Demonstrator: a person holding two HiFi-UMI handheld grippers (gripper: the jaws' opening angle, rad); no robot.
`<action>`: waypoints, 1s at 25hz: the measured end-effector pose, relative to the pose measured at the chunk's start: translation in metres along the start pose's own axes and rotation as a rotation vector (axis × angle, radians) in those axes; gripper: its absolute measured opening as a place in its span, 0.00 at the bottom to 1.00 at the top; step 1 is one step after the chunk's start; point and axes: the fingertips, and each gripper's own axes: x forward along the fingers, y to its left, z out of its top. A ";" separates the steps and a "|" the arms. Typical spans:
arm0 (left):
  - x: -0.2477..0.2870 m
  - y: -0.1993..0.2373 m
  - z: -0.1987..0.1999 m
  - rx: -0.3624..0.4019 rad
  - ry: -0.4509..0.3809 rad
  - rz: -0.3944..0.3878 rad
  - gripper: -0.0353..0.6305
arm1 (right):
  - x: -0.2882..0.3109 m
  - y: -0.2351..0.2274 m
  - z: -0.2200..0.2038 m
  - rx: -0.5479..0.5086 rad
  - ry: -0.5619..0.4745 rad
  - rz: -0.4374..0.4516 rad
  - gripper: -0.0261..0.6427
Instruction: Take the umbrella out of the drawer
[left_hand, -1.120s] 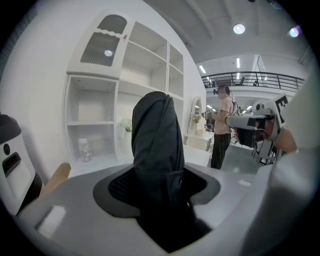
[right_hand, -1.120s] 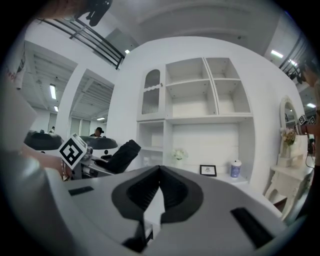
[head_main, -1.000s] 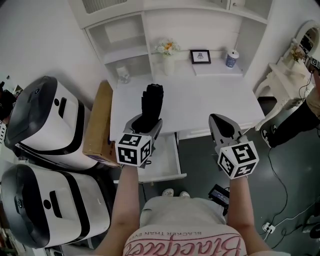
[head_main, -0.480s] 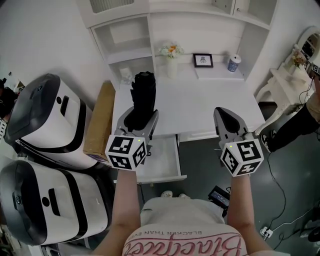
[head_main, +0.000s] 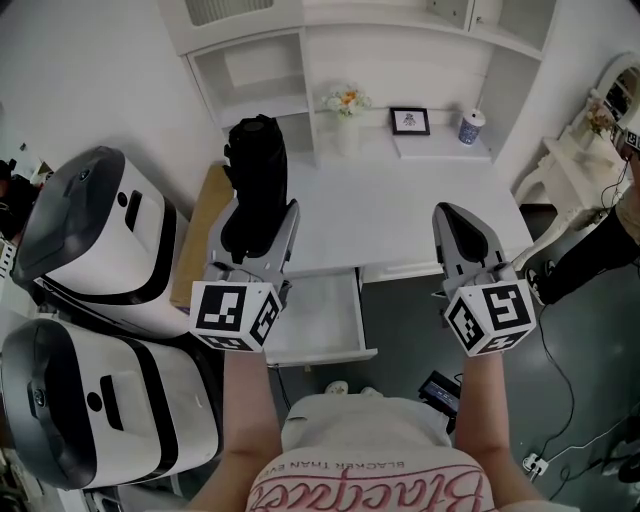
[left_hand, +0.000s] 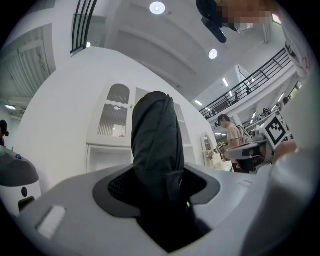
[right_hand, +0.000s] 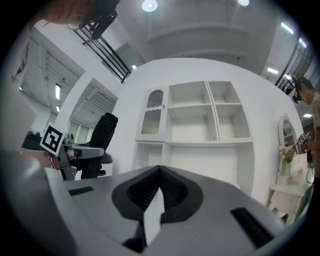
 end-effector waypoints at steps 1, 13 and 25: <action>-0.002 0.002 0.006 0.002 -0.015 0.005 0.43 | 0.000 0.000 0.001 -0.005 -0.008 -0.008 0.05; -0.021 0.013 0.023 -0.016 -0.105 0.044 0.43 | -0.006 0.006 0.018 -0.038 -0.070 -0.045 0.05; -0.028 0.011 0.028 -0.014 -0.126 0.043 0.43 | -0.008 0.014 0.019 -0.052 -0.067 -0.032 0.05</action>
